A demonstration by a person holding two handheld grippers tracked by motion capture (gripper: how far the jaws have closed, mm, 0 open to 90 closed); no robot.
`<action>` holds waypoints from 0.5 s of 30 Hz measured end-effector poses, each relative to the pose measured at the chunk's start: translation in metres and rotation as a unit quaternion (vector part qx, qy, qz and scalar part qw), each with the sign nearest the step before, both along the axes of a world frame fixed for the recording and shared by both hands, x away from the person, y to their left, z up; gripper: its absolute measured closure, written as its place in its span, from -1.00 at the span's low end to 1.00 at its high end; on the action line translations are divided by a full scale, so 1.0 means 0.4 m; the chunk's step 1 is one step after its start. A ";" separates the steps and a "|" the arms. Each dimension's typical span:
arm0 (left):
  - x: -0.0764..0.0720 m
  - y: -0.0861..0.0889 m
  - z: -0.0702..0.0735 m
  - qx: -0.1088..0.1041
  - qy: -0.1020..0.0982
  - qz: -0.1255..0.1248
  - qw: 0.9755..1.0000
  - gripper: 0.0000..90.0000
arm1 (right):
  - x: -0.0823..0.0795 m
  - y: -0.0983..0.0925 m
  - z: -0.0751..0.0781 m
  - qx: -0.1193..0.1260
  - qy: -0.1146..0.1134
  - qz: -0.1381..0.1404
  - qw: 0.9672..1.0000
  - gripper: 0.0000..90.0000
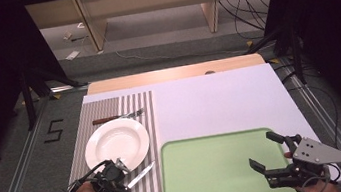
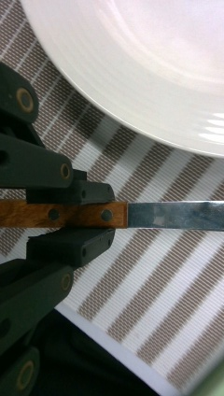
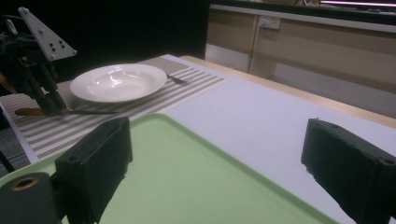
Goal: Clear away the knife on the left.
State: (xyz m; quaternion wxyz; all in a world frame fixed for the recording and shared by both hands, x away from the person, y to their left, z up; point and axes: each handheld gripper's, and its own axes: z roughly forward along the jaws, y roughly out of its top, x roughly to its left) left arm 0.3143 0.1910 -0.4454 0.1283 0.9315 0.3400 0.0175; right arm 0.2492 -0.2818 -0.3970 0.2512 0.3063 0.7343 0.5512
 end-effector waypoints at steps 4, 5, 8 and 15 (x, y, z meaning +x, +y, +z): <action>-0.002 -0.006 0.012 -0.031 -0.008 0.003 0.999 0.71 | 0.000 0.000 0.001 0.001 0.000 0.000 1.000 -0.78; -0.001 -0.007 0.015 -0.045 -0.010 0.006 0.999 0.71 | 0.000 0.000 0.000 0.001 0.000 0.000 1.000 -0.78; 0.001 -0.008 0.024 -0.082 -0.028 0.009 0.996 0.71 | 0.000 0.000 0.001 0.001 0.000 0.000 1.000 -0.78; 0.000 -0.020 0.039 -0.141 -0.049 0.024 0.988 0.71 | 0.000 0.000 0.000 0.000 0.000 0.000 1.000 -0.78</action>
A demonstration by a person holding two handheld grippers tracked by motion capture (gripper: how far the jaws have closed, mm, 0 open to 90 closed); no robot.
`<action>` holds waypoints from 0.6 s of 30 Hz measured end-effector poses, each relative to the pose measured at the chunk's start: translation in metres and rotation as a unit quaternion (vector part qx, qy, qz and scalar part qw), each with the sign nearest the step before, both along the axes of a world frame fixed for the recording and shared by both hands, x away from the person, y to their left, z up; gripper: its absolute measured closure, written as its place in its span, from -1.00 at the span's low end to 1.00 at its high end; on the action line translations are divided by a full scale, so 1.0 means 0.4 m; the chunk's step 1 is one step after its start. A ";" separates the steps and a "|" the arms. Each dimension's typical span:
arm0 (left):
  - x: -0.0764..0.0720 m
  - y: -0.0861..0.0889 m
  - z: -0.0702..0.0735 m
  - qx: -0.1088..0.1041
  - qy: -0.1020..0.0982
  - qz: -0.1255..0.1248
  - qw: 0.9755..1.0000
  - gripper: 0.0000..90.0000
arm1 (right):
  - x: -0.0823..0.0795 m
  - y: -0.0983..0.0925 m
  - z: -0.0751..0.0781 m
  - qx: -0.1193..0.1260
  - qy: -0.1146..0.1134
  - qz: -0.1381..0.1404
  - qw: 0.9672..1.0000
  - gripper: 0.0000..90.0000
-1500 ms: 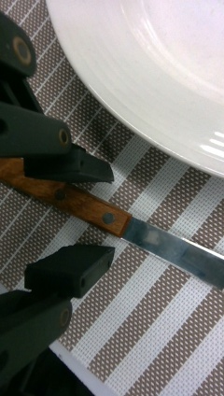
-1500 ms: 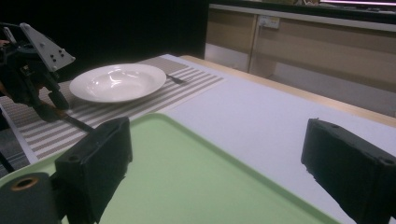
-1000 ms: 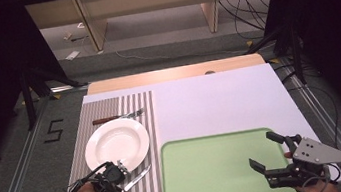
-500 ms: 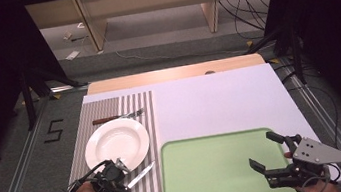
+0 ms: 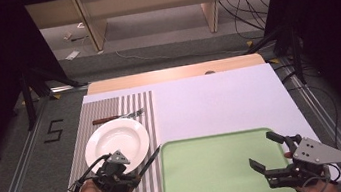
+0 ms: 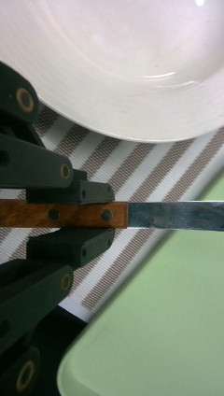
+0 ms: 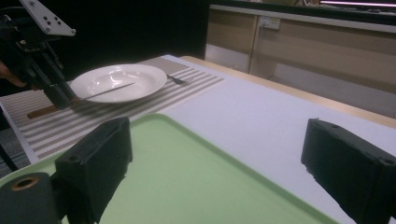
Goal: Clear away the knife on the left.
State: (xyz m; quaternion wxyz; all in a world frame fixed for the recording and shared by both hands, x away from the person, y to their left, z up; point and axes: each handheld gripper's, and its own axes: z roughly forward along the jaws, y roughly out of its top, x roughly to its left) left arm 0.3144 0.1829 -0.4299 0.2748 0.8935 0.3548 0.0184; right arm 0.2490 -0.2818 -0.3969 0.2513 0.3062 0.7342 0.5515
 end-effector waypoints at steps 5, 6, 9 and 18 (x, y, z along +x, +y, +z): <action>-0.007 -0.029 0.009 -0.006 0.003 -0.011 1.000 0.71 | 0.001 0.000 0.000 0.001 0.001 0.000 1.000 -0.78; -0.009 -0.036 0.011 -0.007 0.000 -0.013 1.000 0.71 | 0.000 0.000 0.000 0.000 0.001 0.000 1.000 -0.78; -0.013 -0.056 0.018 -0.011 0.002 -0.022 1.000 0.71 | 0.001 0.000 0.000 0.001 0.000 0.000 1.000 -0.78; -0.016 -0.111 0.032 -0.017 0.009 -0.057 0.998 0.71 | 0.000 -0.001 0.001 0.003 0.000 -0.001 1.000 -0.78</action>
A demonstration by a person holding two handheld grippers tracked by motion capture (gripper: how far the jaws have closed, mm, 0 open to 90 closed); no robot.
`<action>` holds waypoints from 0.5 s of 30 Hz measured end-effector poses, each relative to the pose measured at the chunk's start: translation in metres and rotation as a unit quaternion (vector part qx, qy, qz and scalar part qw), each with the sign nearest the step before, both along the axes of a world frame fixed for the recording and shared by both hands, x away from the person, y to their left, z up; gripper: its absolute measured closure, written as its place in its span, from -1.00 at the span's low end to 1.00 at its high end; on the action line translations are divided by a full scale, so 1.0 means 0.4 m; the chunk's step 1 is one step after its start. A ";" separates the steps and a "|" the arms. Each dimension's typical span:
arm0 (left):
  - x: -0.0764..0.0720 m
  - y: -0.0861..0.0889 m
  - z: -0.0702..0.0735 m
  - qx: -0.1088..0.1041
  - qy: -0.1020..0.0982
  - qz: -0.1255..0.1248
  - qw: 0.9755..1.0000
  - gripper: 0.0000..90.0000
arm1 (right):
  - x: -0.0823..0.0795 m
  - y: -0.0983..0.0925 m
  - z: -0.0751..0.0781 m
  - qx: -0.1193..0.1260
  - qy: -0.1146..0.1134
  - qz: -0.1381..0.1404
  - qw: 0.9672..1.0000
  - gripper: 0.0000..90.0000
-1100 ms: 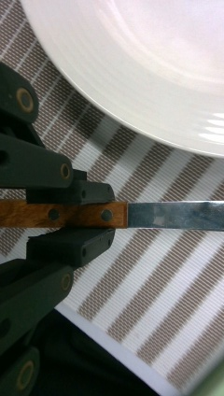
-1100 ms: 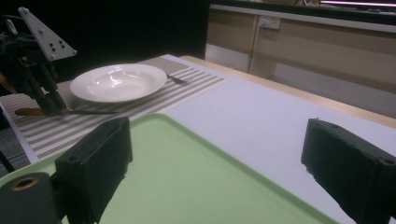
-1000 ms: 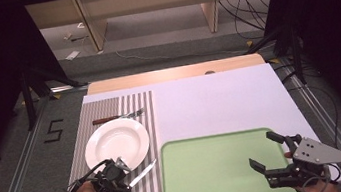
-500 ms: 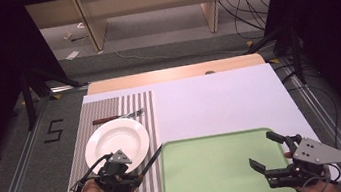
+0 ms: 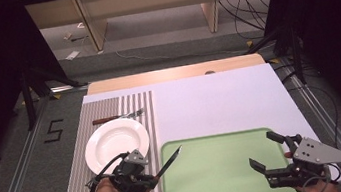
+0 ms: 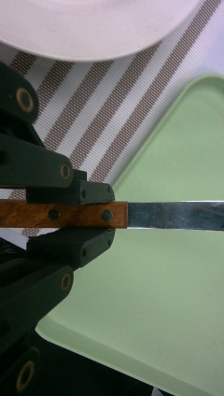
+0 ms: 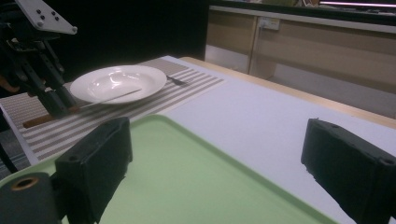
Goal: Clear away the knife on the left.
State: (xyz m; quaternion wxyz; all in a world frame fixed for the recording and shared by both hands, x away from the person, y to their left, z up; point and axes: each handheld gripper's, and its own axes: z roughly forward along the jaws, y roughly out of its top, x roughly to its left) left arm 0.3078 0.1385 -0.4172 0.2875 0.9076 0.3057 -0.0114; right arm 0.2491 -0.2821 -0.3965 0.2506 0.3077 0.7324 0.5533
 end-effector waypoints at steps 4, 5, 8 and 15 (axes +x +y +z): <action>-0.001 -0.022 0.003 -0.005 0.006 -0.006 1.000 0.71 | 0.000 0.000 0.000 0.000 0.000 0.000 1.000 -0.78; -0.001 -0.026 0.004 -0.004 0.006 -0.007 1.000 0.71 | 0.000 -0.001 0.000 0.000 0.000 0.000 1.000 -0.78; -0.002 -0.039 0.006 -0.005 0.007 -0.014 1.000 0.71 | 0.001 -0.001 -0.001 -0.001 0.000 0.000 1.000 -0.78; -0.001 -0.078 0.007 -0.011 0.020 -0.025 0.999 0.71 | 0.000 0.000 0.000 0.000 0.000 0.000 1.000 -0.78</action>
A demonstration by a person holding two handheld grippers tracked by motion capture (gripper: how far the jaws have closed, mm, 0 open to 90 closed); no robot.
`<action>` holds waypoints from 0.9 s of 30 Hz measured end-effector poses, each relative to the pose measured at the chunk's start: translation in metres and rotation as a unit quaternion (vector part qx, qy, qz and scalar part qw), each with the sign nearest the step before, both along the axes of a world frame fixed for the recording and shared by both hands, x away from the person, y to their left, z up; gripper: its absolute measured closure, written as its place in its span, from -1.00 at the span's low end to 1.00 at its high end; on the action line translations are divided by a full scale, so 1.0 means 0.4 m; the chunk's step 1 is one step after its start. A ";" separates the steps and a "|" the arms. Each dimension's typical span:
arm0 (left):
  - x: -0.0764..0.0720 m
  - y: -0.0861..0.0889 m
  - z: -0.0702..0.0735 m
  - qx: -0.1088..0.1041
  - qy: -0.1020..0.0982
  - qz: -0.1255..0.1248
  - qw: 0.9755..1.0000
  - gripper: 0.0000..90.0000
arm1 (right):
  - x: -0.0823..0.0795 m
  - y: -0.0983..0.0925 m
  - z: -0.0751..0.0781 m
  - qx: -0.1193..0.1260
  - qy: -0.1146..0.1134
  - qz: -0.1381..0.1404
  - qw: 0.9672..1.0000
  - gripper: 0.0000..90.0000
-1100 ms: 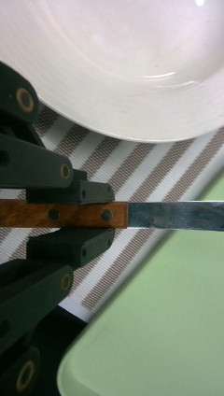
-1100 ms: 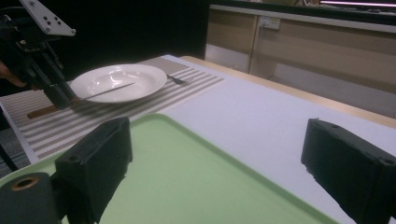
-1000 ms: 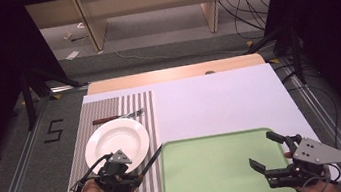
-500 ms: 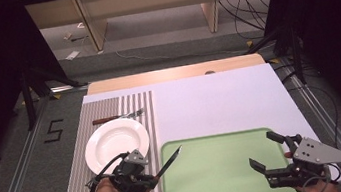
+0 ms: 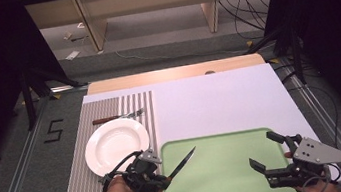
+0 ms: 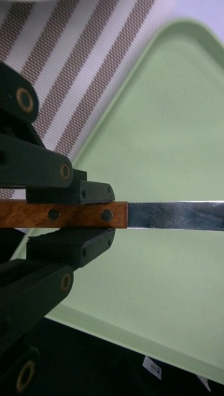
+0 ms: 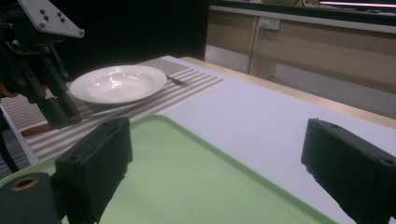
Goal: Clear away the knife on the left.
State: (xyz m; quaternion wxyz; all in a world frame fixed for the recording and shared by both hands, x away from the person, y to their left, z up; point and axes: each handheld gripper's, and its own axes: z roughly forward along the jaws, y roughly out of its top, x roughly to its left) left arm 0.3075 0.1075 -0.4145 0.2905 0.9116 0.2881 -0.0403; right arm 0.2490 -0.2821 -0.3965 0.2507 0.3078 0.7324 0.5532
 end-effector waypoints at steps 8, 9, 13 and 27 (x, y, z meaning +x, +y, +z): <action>0.000 -0.045 -0.006 0.006 0.008 -0.016 1.000 0.71 | 0.000 0.000 0.000 -0.001 0.000 0.001 1.000 -0.78; 0.000 -0.051 -0.008 0.008 0.010 -0.018 1.000 0.71 | -0.001 0.000 0.000 -0.001 0.000 0.001 1.000 -0.78; -0.002 -0.078 -0.015 0.020 0.012 -0.036 0.999 0.71 | -0.001 0.000 0.000 -0.002 0.000 0.002 1.000 -0.78; 0.005 -0.144 -0.031 0.028 0.030 -0.063 0.997 0.71 | -0.002 0.001 0.001 -0.001 -0.002 0.003 1.000 -0.78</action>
